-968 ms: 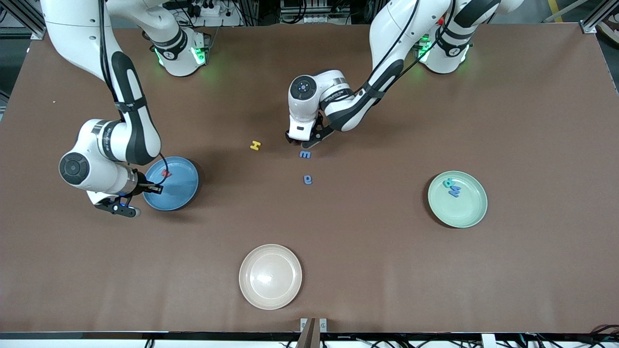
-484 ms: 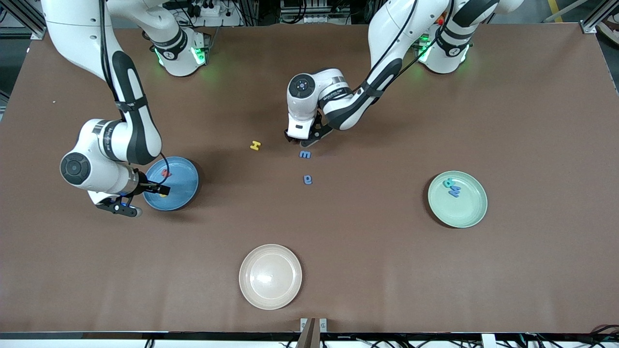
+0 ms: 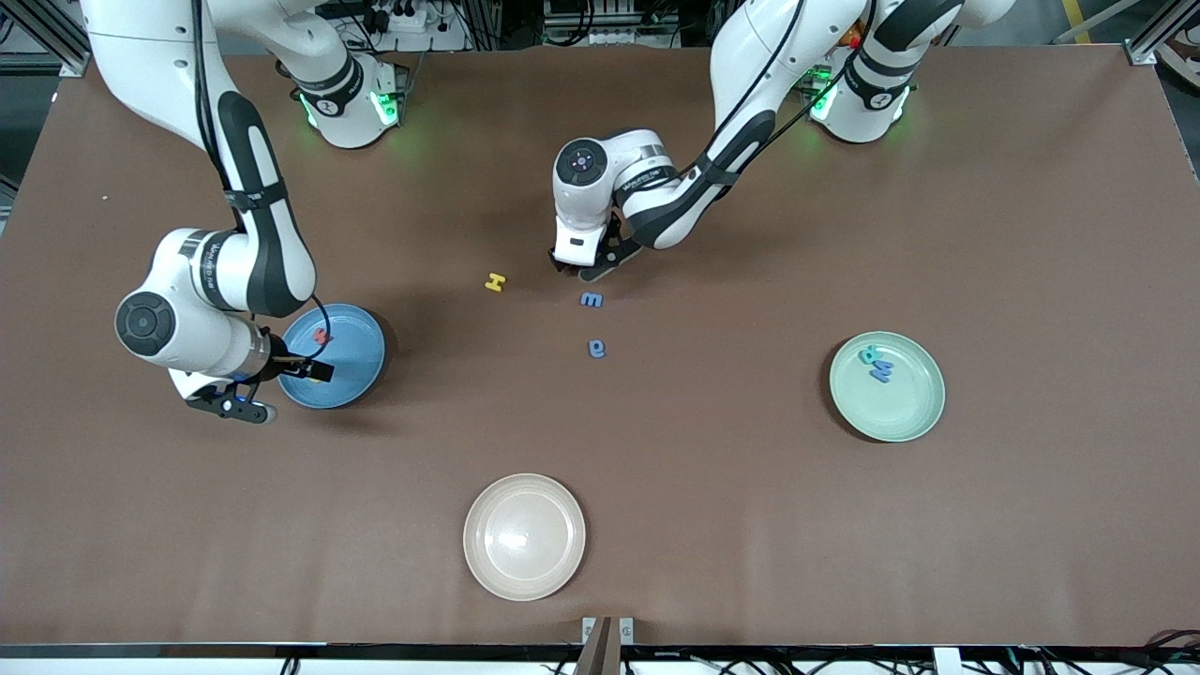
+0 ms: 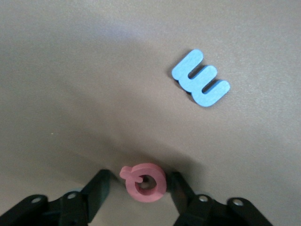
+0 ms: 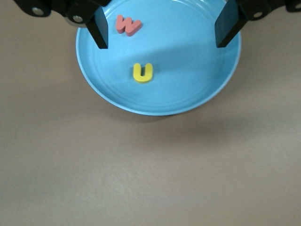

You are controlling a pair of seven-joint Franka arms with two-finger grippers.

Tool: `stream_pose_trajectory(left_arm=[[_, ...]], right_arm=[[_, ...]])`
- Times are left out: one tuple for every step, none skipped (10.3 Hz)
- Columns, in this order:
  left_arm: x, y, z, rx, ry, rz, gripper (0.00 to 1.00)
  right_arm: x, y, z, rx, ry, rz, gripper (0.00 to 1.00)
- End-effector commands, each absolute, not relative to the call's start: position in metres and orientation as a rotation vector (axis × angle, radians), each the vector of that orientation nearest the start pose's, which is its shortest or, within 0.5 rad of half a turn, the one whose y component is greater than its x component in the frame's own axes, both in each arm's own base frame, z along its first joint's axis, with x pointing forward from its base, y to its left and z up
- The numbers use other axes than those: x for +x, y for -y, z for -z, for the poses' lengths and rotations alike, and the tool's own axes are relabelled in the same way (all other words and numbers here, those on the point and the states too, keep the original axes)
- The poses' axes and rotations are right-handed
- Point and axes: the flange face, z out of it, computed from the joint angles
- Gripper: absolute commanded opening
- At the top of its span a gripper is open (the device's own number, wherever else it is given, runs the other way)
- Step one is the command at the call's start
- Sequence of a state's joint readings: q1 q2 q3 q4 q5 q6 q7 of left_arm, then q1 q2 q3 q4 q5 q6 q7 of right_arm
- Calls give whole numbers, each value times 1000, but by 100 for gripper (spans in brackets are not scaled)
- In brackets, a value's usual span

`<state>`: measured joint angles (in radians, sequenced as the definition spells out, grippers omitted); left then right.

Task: Sort upper and lower case letters into plates
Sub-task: 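Release the n in the blue plate while the left gripper grasps the Q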

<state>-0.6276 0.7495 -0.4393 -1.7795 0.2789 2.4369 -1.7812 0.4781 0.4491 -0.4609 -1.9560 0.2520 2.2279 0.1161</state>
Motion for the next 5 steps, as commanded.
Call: stream_pose_trajectory(left_arm=[[328, 564, -149, -2979, 975, -172, 40], [329, 564, -147, -2974, 979, -174, 34], [329, 564, -147, -2974, 979, -174, 34], [329, 564, -147, -2975, 977, -172, 32], [330, 563, -147, -2974, 981, -174, 27]], right_arm=[[610, -50, -277, -3105, -422, -128, 100], [613, -59, -281, -3103, -439, -114, 100], [615, -71, -283, -3101, -460, -102, 100], [617, -83, -286, -3095, -494, -86, 100], [618, -100, -287, -3084, -526, -81, 100]])
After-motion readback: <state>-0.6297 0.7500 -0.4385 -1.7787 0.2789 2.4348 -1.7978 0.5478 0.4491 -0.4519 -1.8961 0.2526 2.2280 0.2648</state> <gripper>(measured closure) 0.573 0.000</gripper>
